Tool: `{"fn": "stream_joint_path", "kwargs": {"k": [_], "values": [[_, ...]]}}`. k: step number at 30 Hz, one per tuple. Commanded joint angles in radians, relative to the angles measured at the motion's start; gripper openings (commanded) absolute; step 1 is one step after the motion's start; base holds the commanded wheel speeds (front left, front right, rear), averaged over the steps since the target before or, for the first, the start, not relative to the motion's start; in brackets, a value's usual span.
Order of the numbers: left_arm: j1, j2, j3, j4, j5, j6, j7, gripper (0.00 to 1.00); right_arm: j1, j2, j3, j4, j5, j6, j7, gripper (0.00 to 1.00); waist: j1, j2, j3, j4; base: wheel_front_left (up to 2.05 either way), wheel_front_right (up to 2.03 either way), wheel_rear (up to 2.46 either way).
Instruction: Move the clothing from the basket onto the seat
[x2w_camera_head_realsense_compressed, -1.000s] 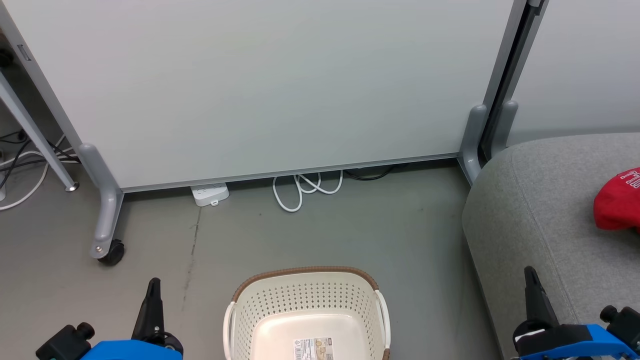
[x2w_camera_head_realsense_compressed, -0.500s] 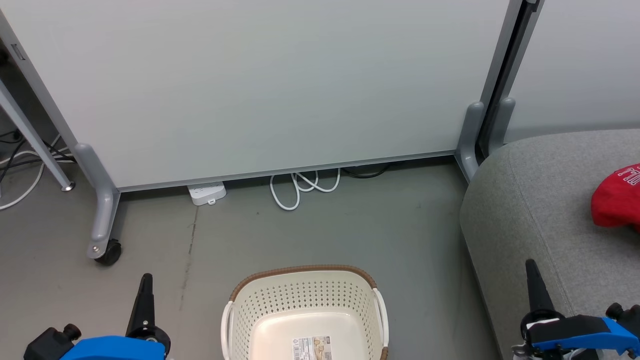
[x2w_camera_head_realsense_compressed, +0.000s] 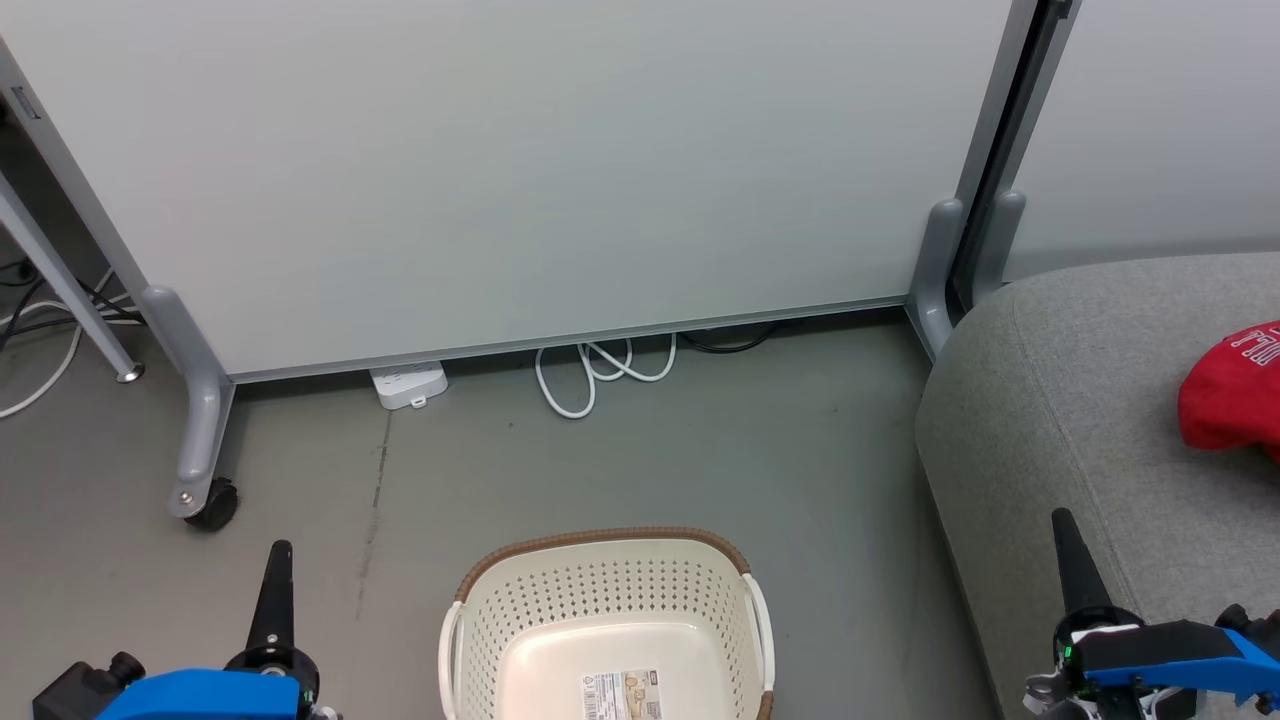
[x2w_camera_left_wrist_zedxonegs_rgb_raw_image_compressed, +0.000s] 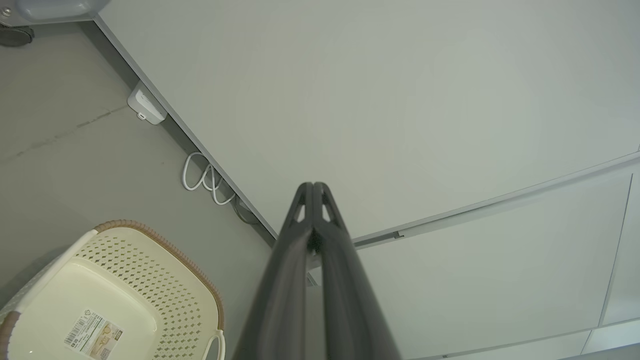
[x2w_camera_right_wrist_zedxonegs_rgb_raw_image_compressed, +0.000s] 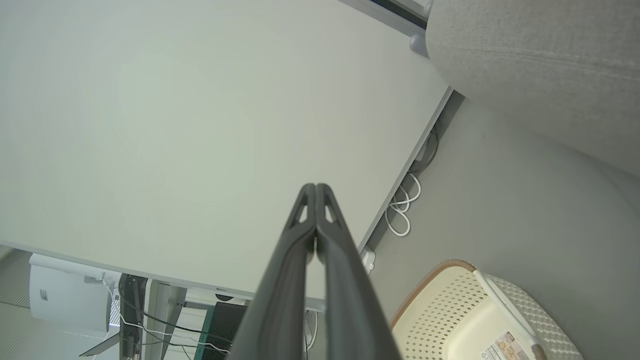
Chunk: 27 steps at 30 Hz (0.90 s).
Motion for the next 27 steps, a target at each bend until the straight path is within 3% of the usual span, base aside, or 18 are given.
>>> {"fn": "stream_joint_path", "kwargs": {"k": [1, 27], "values": [[-0.023, 0.005, 0.006, -0.014, -0.029, -0.006, 0.008, 0.0, -0.024, 0.001, -0.003, -0.012, 0.034, -0.001, 0.009, 0.0, 0.0, -0.0001, 0.001, -0.001, 0.0, 0.0, 0.0], [-0.029, 0.006, 0.037, -0.023, -0.239, -0.019, 0.063, 0.0, -0.042, 0.004, -0.014, -0.017, 0.261, -0.001, 0.067, 0.0, 0.0, -0.0001, 0.009, -0.012, 0.0, 0.0, 0.0]]}}
